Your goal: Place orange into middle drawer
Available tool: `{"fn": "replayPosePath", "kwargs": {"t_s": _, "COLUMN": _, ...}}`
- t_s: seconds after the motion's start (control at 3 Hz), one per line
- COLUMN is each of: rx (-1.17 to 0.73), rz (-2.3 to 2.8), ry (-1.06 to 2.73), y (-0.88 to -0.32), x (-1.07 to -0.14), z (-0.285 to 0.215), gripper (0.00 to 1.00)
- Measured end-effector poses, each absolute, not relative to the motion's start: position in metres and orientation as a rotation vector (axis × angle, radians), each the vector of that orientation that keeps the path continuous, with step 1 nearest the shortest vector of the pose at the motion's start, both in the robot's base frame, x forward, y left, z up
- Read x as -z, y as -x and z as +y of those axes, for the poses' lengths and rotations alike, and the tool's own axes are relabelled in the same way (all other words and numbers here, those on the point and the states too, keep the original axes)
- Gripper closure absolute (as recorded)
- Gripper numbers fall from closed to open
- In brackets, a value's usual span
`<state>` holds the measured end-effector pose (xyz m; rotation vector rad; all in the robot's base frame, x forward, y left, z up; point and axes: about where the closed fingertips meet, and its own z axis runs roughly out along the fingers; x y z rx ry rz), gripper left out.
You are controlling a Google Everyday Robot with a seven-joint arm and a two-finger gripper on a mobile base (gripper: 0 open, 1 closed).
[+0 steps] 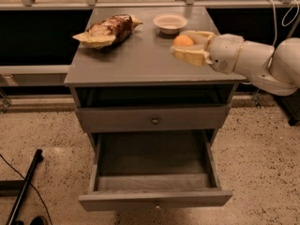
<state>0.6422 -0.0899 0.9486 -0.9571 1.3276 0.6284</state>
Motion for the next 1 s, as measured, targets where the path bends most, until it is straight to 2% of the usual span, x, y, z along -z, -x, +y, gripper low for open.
{"fn": "replayPosePath", "kwargs": {"t_s": 0.33, "rx": -0.718, "rz": 1.267, "ry": 1.171, "y": -0.5953, "x": -0.9449, "z": -0.0422, "gripper": 1.0}}
{"fn": "replayPosePath", "kwargs": {"t_s": 1.0, "rx": -0.747, "rz": 1.254, "ry": 1.203, "y": -0.5858, "x": -0.9429, "z": -0.0373, "gripper": 1.0}}
